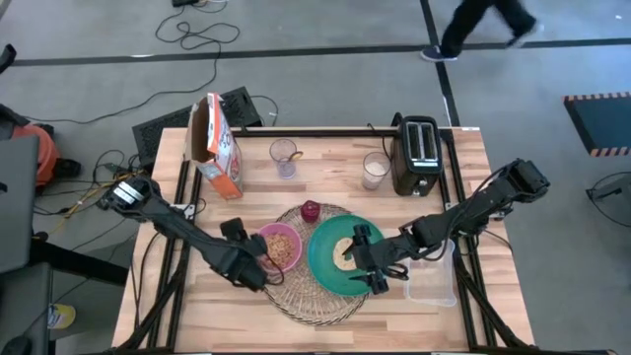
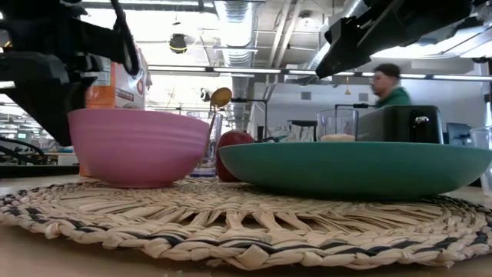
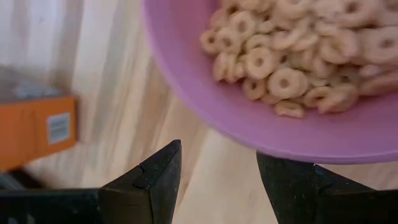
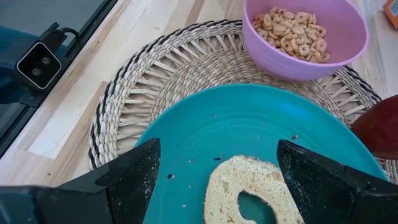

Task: Arrange a breakfast setting
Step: Adjust the pink bowl, then put the spoon on the table beside the cereal

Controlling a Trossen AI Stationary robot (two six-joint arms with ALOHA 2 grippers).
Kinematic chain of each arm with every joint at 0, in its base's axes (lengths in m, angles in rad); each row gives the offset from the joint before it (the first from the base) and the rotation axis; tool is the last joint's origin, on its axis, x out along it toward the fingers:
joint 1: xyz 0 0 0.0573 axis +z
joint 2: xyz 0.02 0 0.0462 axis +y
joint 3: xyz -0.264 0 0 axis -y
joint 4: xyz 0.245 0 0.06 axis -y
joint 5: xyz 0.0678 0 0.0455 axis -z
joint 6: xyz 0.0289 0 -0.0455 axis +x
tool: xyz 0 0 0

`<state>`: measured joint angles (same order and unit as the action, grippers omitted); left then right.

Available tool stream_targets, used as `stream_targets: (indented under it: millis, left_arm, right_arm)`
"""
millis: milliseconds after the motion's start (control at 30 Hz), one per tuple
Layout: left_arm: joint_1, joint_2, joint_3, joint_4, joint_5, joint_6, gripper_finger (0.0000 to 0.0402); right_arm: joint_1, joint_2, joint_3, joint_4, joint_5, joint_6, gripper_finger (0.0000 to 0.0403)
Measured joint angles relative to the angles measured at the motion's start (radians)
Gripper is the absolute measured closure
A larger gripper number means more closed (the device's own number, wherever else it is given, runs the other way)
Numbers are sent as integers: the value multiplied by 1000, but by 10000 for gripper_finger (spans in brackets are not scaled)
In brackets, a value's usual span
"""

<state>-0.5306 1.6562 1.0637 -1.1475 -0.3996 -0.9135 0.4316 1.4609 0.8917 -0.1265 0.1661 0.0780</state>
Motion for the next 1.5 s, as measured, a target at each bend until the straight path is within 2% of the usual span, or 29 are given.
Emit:
stream_targets:
  millis: [433, 667, 800, 1033, 1167, 1300, 1400, 1500]
  left_arm:
    - [5, 0, 0, 148, -4, 122, 207]
    - [5, 0, 1, 171, 14, 150, 207]
    - [5, 0, 42, 113, 89, 131, 207]
    - [-11, 0, 205, -77, 95, 78, 207]
    - [-1, -2, 294, -104, -13, 107, 207]
    - [40, -3, 363, -80, -207, 201, 207]
    - [93, -4, 378, -11, -355, 295, 207]
    - [166, -3, 378, 47, -432, 407, 207]
  right_arm:
    - [-10, 0, 0, 0, -1, -11, 55]
    - [-10, 0, 0, 0, -1, -10, 55]
    - [-13, 0, 0, 0, 0, -7, 55]
    - [-24, 0, 0, 0, -1, -9, 55]
    - [-36, 0, 0, 0, -4, -51, 55]
    - [-64, 0, 0, 0, -7, -100, 55]
    - [-90, 0, 0, -1, -7, -131, 55]
    - [-111, 0, 0, -4, -7, -156, 55]
